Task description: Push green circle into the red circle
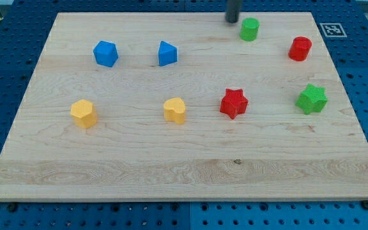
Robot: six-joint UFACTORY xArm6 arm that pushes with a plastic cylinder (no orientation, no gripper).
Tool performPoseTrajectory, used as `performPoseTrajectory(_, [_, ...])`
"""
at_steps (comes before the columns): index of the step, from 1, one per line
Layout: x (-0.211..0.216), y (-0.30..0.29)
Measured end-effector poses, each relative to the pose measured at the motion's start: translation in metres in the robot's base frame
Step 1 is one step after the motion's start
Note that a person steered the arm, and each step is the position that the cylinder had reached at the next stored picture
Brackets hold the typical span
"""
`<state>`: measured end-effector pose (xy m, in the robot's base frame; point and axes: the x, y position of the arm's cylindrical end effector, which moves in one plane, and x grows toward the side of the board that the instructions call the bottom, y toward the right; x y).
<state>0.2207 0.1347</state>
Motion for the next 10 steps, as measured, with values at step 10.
performPoseTrajectory(10, [0.016, 0.046])
